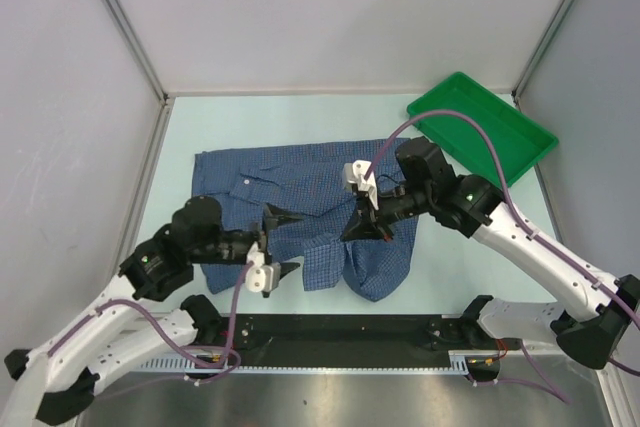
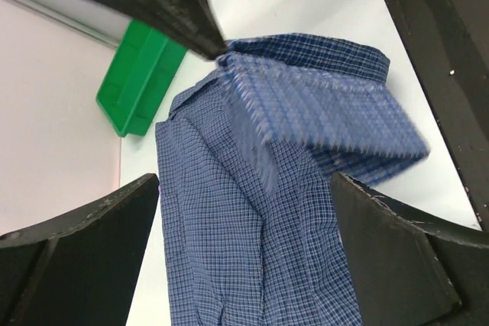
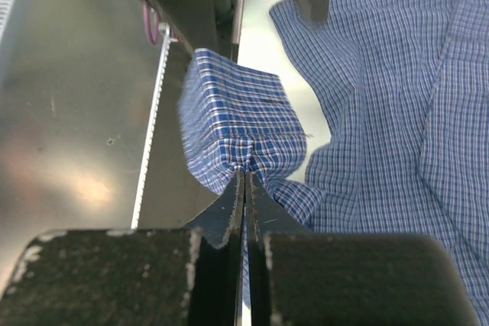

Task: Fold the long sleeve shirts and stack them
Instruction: Fold the shirt

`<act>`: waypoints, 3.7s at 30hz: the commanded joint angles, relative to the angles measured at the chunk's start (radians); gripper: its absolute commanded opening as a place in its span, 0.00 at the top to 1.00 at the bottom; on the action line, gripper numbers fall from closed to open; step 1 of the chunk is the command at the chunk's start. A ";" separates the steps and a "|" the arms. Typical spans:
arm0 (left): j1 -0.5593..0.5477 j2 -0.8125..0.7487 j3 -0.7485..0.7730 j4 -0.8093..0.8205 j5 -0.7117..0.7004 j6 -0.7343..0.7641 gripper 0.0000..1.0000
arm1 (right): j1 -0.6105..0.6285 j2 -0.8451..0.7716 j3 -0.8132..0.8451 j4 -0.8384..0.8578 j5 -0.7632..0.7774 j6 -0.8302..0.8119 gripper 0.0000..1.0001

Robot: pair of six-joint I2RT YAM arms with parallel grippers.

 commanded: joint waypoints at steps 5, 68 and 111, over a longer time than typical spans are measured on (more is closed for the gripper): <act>-0.134 0.128 0.000 0.213 -0.121 -0.161 0.01 | -0.007 -0.016 -0.025 0.158 -0.022 0.082 1.00; 0.491 1.203 0.721 -0.049 -0.273 -1.074 1.00 | -0.507 -0.082 -0.288 -0.086 0.262 -0.123 0.53; 0.144 0.633 0.537 -0.645 0.084 -0.013 1.00 | -0.398 -0.217 -0.469 -0.244 0.144 -0.700 1.00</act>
